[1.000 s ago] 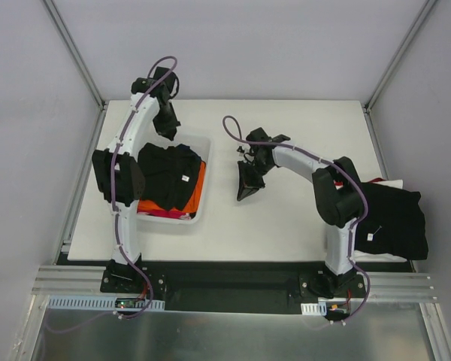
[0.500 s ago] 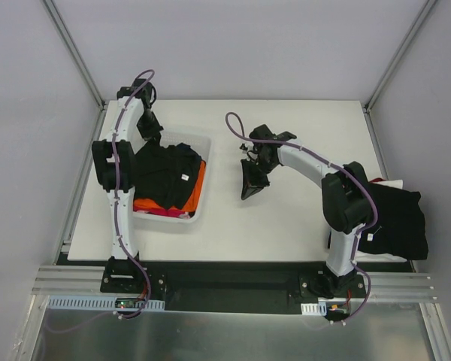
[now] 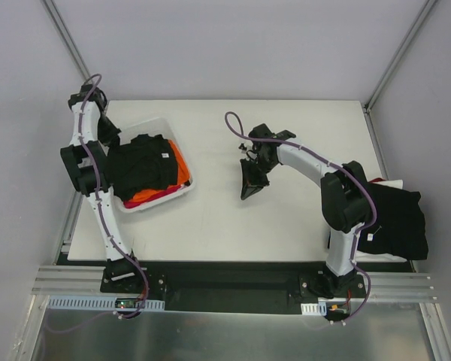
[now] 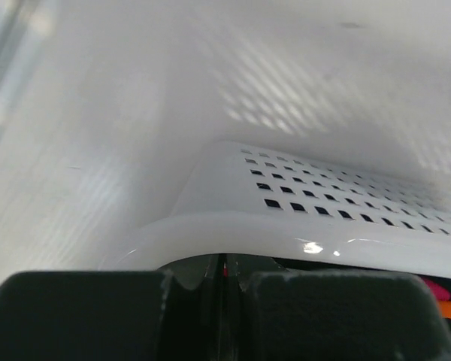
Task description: Fold and stack the t-shirts
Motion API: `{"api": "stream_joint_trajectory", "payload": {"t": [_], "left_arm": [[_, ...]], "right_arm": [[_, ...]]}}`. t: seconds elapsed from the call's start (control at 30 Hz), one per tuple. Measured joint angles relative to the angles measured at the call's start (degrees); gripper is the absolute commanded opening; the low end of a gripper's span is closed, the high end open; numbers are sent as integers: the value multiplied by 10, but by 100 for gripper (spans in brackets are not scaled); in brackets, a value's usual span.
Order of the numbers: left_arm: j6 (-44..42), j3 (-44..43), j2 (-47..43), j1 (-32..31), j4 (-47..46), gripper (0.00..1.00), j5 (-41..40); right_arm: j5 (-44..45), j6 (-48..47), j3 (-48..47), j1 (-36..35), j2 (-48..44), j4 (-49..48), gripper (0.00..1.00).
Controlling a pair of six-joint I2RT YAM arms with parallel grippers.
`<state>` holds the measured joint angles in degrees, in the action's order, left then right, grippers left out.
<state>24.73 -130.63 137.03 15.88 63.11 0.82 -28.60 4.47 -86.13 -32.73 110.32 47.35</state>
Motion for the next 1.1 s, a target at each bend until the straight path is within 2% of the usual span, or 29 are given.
{"api": "stream_joint_trajectory", "payload": {"t": [0.27,0.4,0.5,0.73,0.8,0.9,1.1], "left_arm": [[-6,3,0,74,-1,0,13],[-11,3,-2,64,-9,0,22],[-15,3,-14,17,-13,0,21],[-19,3,-103,-173,-23,0,15],[-18,42,-157,-227,-36,0,19],[-17,155,-255,-276,-45,0,20],[-14,369,-376,-285,-45,0,11]], "right_arm": [[-6,7,21,-2,0,-7,1],[-8,9,21,-5,0,-12,1],[-8,10,20,-9,0,-16,1],[-8,13,20,-18,0,-22,1],[-8,15,21,-18,0,-26,1],[-8,20,24,-18,0,-37,1],[-8,29,39,-19,0,-52,1]]}}
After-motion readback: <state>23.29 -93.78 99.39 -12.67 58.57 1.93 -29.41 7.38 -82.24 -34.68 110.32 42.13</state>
